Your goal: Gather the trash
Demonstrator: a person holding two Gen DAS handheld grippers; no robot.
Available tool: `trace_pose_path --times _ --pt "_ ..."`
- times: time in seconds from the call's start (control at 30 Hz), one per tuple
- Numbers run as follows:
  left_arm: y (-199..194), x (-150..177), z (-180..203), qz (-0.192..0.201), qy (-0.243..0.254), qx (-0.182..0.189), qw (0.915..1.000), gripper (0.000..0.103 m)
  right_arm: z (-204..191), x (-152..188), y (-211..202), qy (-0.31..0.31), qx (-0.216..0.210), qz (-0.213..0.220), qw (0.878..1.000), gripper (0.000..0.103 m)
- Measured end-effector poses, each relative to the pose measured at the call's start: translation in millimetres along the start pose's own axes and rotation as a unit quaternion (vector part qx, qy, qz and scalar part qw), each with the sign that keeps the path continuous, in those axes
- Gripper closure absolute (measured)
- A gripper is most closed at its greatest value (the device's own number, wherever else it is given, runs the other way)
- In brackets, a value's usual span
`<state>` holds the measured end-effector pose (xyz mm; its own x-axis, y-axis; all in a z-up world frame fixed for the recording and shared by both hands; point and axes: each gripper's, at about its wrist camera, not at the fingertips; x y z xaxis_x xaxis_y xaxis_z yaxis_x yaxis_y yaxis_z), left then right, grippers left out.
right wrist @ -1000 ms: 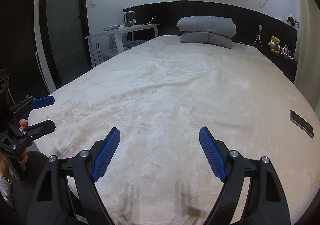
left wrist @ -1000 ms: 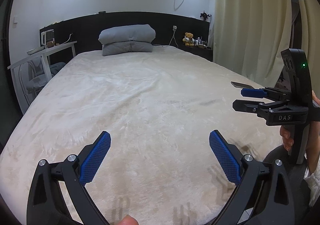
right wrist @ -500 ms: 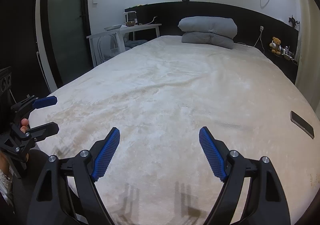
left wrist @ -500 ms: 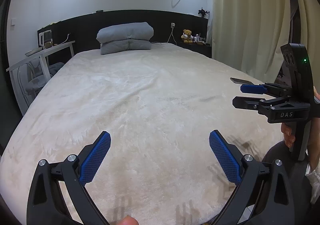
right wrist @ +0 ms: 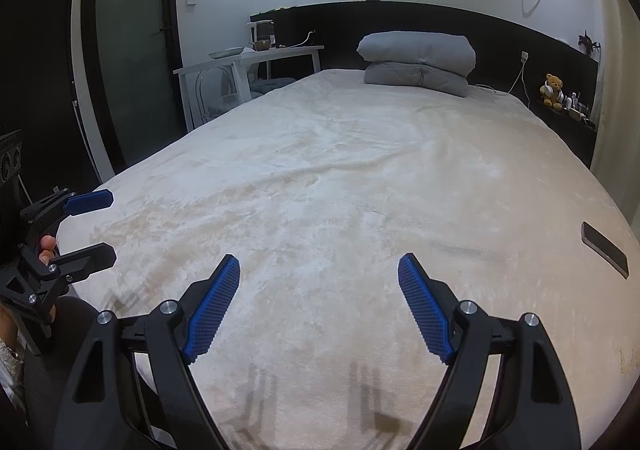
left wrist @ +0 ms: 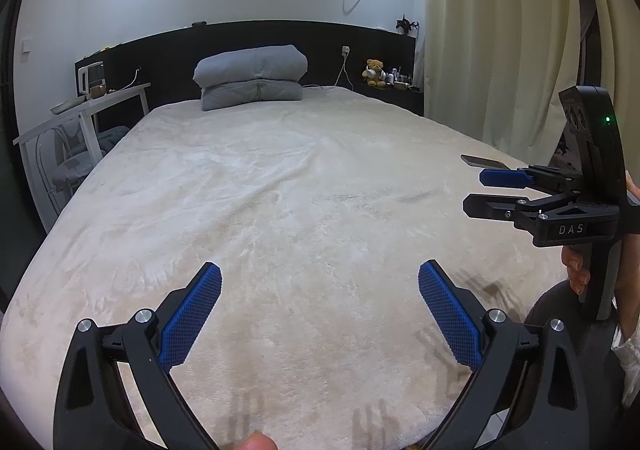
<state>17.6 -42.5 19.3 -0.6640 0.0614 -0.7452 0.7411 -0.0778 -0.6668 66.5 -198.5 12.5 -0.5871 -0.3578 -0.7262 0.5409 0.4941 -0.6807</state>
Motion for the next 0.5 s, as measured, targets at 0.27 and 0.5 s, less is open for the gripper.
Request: trace_pose_path --times 0.27,0.5 --pt "-0.3 -0.4 1.8 -0.003 0.002 0.005 1.0000 0.006 -1.1 0.7 0.8 -0.001 -0.001 -0.001 1.000 0.022" --pt "-0.6 -1.0 2.4 -0.003 0.002 0.004 1.0000 0.006 -2.4 2.8 2.5 -0.002 -0.001 -0.003 1.000 0.022"
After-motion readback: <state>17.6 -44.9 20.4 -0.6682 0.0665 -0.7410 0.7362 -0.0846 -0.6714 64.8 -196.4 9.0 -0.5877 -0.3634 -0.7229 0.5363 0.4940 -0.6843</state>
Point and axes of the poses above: each gripper's, at about its wrist camera, not at the fingertips, and y roughly the way its jaws point, z to its right, x to its underside, and after that the axes turned 9 degrees about -z, right-handed
